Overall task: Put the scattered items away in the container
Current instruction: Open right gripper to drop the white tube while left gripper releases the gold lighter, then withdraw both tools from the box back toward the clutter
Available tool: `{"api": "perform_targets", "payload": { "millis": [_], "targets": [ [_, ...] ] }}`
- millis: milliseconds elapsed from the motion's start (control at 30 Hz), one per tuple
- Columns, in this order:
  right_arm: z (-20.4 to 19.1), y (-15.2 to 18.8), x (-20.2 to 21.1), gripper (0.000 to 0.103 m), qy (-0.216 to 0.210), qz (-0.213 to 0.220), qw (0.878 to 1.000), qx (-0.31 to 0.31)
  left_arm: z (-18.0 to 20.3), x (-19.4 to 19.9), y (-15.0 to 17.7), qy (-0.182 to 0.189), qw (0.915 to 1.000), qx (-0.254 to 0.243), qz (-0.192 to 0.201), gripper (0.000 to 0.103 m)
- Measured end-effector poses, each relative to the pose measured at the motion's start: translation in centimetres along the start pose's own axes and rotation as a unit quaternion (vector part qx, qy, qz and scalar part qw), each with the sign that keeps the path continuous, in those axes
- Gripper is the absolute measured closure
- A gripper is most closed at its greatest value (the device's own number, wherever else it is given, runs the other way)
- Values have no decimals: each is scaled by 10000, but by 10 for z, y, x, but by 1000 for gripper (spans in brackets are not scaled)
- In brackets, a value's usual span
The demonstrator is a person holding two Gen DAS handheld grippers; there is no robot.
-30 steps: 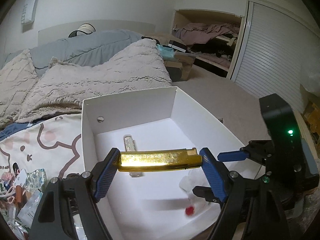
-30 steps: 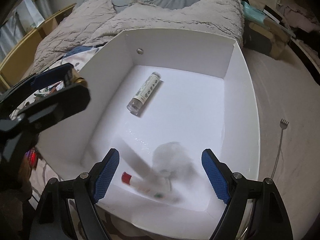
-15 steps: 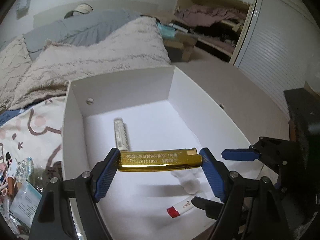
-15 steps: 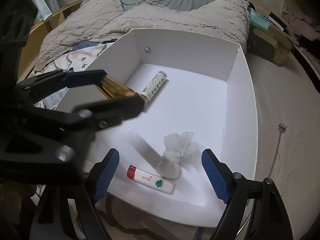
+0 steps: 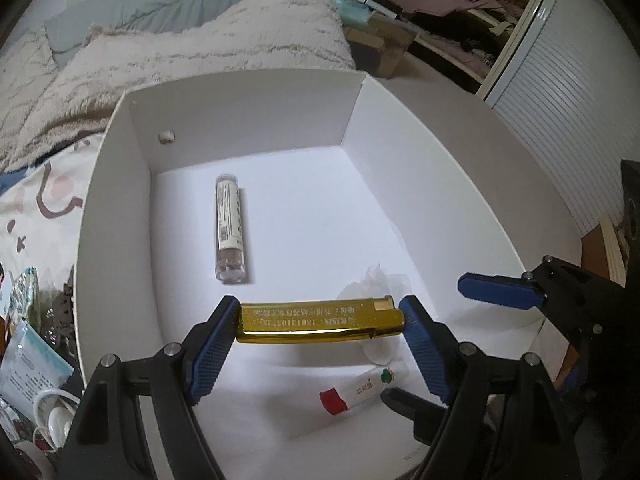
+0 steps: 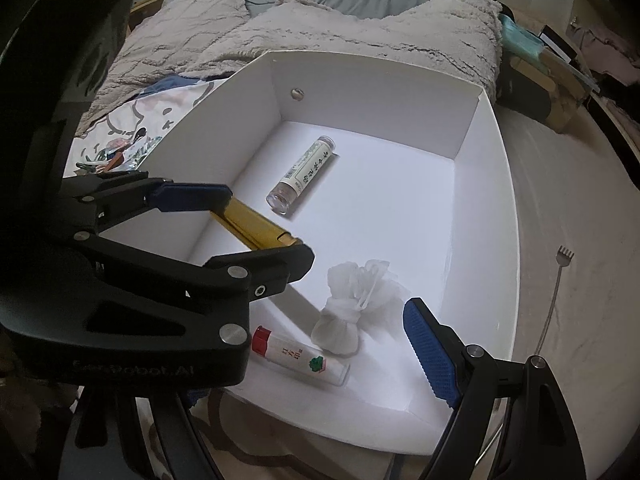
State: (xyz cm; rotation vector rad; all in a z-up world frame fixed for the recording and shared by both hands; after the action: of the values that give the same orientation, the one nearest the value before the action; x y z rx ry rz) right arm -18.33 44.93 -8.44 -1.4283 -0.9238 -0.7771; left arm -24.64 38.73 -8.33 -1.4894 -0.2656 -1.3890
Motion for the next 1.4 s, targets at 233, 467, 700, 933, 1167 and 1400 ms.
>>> {"api": "perform_targets", "payload": {
  "millis": [233,467,700,933,1167,1400],
  "targets": [
    [0,-2,0,19,3,-2,10000,-13,-7,-5,3,-81,9997,166,-175,22],
    [0,-2,-1,19,16,-12,10000,-9,-3,1,1,-60,9999,100,-59,10],
    [2,-3,0,19,31,63,10000,-17,1,9,-1,-267,9995,-123,106,9],
    [5,-4,6,19,117,310,9994,-82,-4,29,-8,-527,9968,-187,567,9],
    [13,-11,11,19,216,585,9978,-240,-13,47,-7,-617,9935,-189,943,1],
    [16,-14,18,5,324,944,9945,-310,-35,63,0,-768,9904,-72,1146,1]
  ]
}}
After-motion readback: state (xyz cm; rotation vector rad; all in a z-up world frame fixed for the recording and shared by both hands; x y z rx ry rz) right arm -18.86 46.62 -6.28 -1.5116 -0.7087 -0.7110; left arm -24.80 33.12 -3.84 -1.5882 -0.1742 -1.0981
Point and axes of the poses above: each gripper's, at about its wrist camera, not at the fingertips, and x roughly against the way its jaws point, z to its right, y to its underside, the point moved 3 cm from there along -x, roughly the way its jaws point, and after that the axes turned 4 degrees about -x, right-handed, at the moved point
